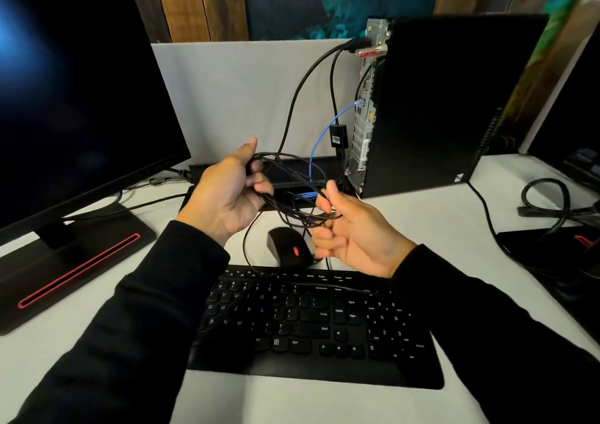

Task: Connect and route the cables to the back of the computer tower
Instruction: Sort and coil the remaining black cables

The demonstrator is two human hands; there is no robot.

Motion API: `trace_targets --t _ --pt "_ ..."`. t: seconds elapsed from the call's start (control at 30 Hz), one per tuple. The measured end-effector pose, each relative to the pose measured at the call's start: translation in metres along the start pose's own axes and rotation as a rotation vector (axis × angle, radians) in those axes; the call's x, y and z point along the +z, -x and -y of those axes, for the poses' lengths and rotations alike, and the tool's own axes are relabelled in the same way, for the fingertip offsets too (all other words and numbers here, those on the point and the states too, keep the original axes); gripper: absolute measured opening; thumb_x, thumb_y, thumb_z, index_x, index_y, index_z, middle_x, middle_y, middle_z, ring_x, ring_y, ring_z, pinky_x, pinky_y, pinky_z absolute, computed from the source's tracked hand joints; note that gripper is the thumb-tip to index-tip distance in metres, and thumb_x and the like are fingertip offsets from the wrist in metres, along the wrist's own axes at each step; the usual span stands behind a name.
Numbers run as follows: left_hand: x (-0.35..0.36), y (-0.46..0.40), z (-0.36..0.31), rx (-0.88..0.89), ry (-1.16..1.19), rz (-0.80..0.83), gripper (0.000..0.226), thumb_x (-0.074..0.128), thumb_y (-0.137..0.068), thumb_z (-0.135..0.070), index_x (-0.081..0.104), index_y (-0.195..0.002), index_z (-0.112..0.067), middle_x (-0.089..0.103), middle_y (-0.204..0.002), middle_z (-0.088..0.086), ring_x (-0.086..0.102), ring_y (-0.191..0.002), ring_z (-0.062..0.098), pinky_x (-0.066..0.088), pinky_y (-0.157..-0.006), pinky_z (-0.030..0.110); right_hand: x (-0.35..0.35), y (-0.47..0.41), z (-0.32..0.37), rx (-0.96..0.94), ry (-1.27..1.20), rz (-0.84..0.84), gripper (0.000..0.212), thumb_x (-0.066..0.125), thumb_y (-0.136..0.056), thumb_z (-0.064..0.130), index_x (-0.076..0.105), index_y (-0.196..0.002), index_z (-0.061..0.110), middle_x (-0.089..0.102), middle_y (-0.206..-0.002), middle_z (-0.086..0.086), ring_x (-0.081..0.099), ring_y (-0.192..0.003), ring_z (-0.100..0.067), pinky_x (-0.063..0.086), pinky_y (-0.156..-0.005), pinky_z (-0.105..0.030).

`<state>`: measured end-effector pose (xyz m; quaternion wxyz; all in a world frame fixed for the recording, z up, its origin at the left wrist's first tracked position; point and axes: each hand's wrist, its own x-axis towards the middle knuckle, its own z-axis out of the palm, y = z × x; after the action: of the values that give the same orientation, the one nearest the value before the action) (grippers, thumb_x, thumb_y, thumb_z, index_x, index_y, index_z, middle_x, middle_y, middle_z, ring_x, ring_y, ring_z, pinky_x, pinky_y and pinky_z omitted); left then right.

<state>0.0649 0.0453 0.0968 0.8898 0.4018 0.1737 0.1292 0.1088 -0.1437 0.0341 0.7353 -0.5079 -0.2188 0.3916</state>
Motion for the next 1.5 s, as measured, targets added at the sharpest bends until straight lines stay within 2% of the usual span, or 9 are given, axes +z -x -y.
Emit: trace_targets --t 0.1,0.33,0.53,0.67,0.8,0.9,1.0,1.3,1.5 --pt "-0.010 -0.001 -0.007 0.102 -0.212 0.022 0.028 0.070 -0.093 -0.030 0.052 -0.076 -0.016 0.039 -0.060 -0.001 0.026 -0.043 0.006 0.031 -0.041 0.020 0.002 0.001 0.002 0.038 0.082 -0.037 0.043 0.038 -0.103 0.056 0.043 -0.079 0.021 0.028 -0.062 0.001 0.009 -0.064 -0.020 0.015 -0.062 -0.034" --pt "-0.020 0.000 -0.008 0.247 -0.634 0.171 0.040 0.066 -0.097 -0.026 0.046 -0.067 -0.007 0.041 -0.045 -0.004 0.046 -0.042 0.011 0.053 -0.060 0.027 -0.002 -0.001 0.004 -0.016 0.149 -0.162 0.039 0.044 -0.107 0.045 0.045 -0.077 0.019 0.016 -0.056 0.007 0.014 -0.050 -0.011 0.011 -0.052 -0.031" --pt "0.006 -0.018 -0.005 0.500 -0.801 0.128 0.054 0.067 -0.097 -0.035 0.038 -0.054 -0.021 0.034 -0.046 -0.009 0.044 -0.044 0.014 0.045 -0.059 0.030 -0.008 -0.005 0.003 -0.095 0.207 -0.186 0.032 0.045 -0.108 0.035 0.056 -0.084 0.017 0.028 -0.060 0.003 0.026 -0.053 -0.013 0.027 -0.053 -0.026" --pt "0.043 -0.019 -0.012 0.671 -1.166 0.329 0.051 0.065 -0.098 -0.043 0.041 -0.059 -0.021 0.032 -0.050 -0.012 0.039 -0.050 0.016 0.042 -0.058 0.029 -0.024 -0.004 0.019 -0.095 0.329 -0.212 0.012 0.062 -0.100 0.019 0.073 -0.104 0.021 0.070 -0.097 -0.002 0.064 -0.088 -0.015 0.050 -0.083 -0.036" --pt "0.084 -0.023 -0.011 0.900 -1.423 0.465 0.050 0.064 -0.098 -0.044 0.056 -0.069 -0.005 0.048 -0.061 0.000 0.042 -0.055 0.009 0.033 -0.053 0.019 -0.031 -0.004 0.047 -0.359 0.411 -0.406 0.065 0.080 -0.084 0.005 0.053 -0.136 0.033 0.071 -0.124 -0.004 0.070 -0.113 -0.014 0.056 -0.090 -0.029" --pt "0.104 -0.034 -0.004 0.860 -1.466 0.552 0.040 0.064 -0.098 -0.045 0.067 -0.080 -0.008 0.064 -0.069 -0.007 0.058 -0.062 0.003 0.043 -0.062 0.019 -0.035 -0.009 0.064 -0.527 0.661 -0.440 0.055 0.081 -0.086 0.019 0.056 -0.132 0.034 0.072 -0.118 0.002 0.070 -0.110 -0.013 0.057 -0.095 -0.034" --pt "0.113 -0.046 -0.002 0.845 -1.408 0.553 0.029 0.066 -0.098 -0.042 0.067 -0.099 -0.012 0.054 -0.067 -0.012 0.052 -0.057 -0.002 0.042 -0.057 0.020 -0.035 -0.017 0.075 -0.554 0.583 -0.424 0.011 0.061 -0.102 0.018 0.065 -0.112 0.020 0.064 -0.072 0.003 0.064 -0.068 -0.013 0.054 -0.075 -0.038" --pt "0.096 -0.060 0.014 0.329 -0.597 0.580 0.052 0.047 -0.099 -0.057 0.028 -0.147 -0.048 0.062 -0.102 0.012 0.062 -0.082 0.020 0.053 -0.075 0.036 -0.040 -0.023 0.119 -0.537 0.271 -0.379 0.031 0.046 -0.109 0.027 0.052 -0.080 0.020 0.025 -0.056 0.004 0.020 -0.046 -0.009 0.016 -0.046 -0.029" --pt "-0.033 -0.064 0.043 0.338 -1.398 0.622 0.026 0.069 -0.079 -0.047 0.065 -0.103 -0.040 0.070 -0.101 -0.007 0.065 -0.091 0.009 0.051 -0.087 0.036 -0.074 -0.014 0.125 -0.477 0.269 -0.474 0.028 0.044 -0.110 0.031 0.049 -0.085 0.019 0.022 -0.056 0.005 0.015 -0.048 -0.010 0.015 -0.045 -0.022"
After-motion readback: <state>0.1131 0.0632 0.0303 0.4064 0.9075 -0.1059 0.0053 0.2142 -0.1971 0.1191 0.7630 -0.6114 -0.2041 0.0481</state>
